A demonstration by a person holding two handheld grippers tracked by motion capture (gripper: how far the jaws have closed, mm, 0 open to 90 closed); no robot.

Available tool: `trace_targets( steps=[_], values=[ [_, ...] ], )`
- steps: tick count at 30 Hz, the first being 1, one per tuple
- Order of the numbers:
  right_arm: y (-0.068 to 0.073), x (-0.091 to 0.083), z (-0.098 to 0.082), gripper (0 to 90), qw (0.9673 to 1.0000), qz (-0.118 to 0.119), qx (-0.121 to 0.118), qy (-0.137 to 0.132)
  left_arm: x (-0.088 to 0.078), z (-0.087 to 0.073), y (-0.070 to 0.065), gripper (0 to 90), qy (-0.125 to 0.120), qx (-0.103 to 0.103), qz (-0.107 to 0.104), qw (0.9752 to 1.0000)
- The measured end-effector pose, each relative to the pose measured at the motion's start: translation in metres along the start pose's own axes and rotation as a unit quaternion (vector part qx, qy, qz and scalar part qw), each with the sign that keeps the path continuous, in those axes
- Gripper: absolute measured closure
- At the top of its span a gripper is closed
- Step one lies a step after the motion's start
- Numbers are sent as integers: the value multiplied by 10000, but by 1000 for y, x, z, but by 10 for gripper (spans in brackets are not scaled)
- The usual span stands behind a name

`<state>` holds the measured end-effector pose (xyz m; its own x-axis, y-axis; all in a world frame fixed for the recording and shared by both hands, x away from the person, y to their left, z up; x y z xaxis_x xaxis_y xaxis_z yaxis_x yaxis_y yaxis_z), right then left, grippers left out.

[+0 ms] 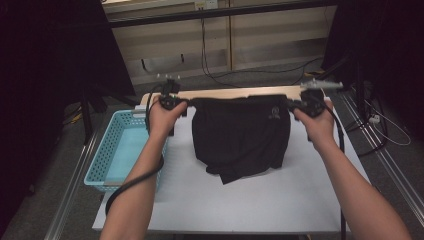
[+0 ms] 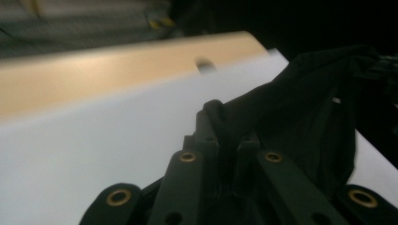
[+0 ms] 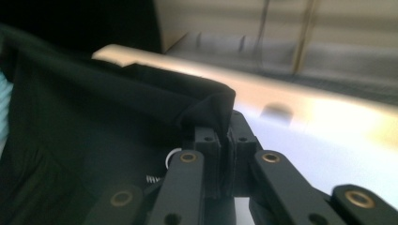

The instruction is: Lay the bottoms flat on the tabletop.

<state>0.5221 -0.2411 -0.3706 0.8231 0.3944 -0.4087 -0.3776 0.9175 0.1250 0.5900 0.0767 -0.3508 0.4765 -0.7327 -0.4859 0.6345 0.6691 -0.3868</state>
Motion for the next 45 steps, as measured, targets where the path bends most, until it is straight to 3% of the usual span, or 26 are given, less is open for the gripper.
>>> trace_targets(
  steps=[1,2,3,4,5,6,9,10,13,16,22,25,33,40,45],
  values=[
    [-6,10,16,851,9998,-138,36,-110,5,10,5,840,-157,-16,107,9998],
    [-10,19,28,825,9994,-251,88,-219,10,15,10,752,-269,14,306,9992],
    [-14,25,36,713,9987,-393,131,-296,13,16,14,567,-341,-34,498,9982],
    [-16,28,38,567,9977,-552,268,-297,17,12,16,402,-319,-69,563,9979],
    [-16,29,35,485,9967,-683,372,-243,19,5,17,339,-298,10,600,9977],
    [-13,30,28,455,9973,-661,320,-86,20,-5,18,304,-236,77,616,9978],
    [-3,24,-5,358,9985,-507,49,199,21,-35,19,231,-145,199,603,9979],
    [1,19,-20,307,9987,-409,62,282,20,-42,18,207,-127,218,607,9978],
    [13,7,-51,276,9983,-253,-18,525,14,-70,6,188,2,402,484,9980],
    [28,-9,-78,248,9977,-170,-81,650,6,-93,-5,166,97,462,395,9981],
    [44,-34,-104,228,9973,-163,-221,682,-11,-119,-19,143,88,470,302,9984],
    [48,-41,-116,225,9963,-205,-317,778,-16,-128,-26,125,165,650,302,9973],
    [56,-54,-137,213,9960,-182,-390,777,-18,-145,-34,112,198,858,306,9956],
    [61,-52,-151,180,9961,-126,-322,808,-12,-155,-39,99,203,1027,280,9941],
    [64,-51,-154,164,9961,-84,-322,823,-2,-167,-36,87,421,1125,229,9925]
  ],
)
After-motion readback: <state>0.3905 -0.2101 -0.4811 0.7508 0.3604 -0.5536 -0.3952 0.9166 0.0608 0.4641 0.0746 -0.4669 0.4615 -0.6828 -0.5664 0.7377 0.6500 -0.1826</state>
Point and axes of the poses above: each handheld gripper's, and its own axes: x roughly forward along the jaws, z roughly out of its top, y roughly to its left, the point moved 7 cm from there along x, roughly forward along the jaws
